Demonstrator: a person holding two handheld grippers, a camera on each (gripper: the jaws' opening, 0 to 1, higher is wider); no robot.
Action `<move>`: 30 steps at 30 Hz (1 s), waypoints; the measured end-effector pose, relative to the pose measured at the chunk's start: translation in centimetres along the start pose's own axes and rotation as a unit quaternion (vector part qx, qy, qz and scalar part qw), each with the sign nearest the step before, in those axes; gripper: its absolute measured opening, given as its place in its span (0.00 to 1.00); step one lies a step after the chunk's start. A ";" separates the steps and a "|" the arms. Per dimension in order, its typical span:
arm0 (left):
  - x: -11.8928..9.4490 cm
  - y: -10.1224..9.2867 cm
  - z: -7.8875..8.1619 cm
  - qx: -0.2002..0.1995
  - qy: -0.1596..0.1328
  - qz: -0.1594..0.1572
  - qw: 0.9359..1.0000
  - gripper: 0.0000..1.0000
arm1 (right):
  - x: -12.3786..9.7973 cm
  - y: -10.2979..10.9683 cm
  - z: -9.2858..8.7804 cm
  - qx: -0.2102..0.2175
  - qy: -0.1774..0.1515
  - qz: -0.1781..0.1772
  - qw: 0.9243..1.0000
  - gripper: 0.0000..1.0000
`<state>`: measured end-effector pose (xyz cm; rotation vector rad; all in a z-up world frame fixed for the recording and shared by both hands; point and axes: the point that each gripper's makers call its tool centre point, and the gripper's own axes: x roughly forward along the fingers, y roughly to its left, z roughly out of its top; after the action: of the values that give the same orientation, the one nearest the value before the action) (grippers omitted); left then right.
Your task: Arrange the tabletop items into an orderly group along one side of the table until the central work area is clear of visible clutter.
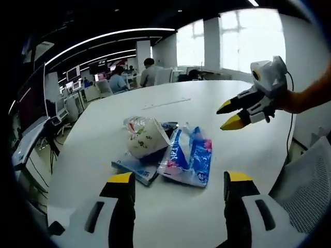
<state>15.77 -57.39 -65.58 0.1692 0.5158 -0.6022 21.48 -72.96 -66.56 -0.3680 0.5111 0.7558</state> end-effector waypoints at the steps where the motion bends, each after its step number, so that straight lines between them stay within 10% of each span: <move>1: 0.1 -0.1 -0.1 0.000 0.002 -0.002 1.000 0.68 | 0.3 0.0 0.0 -0.001 0.002 0.002 1.000 0.31; 30: 4.5 -2.3 -2.6 -0.043 0.067 -0.050 0.996 0.48 | 5.3 -0.1 -2.2 0.022 0.061 0.033 0.997 0.06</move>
<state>16.52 -60.76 -70.13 0.1033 0.6816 -0.6683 24.10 -71.19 -71.30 -0.3584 0.6566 0.7876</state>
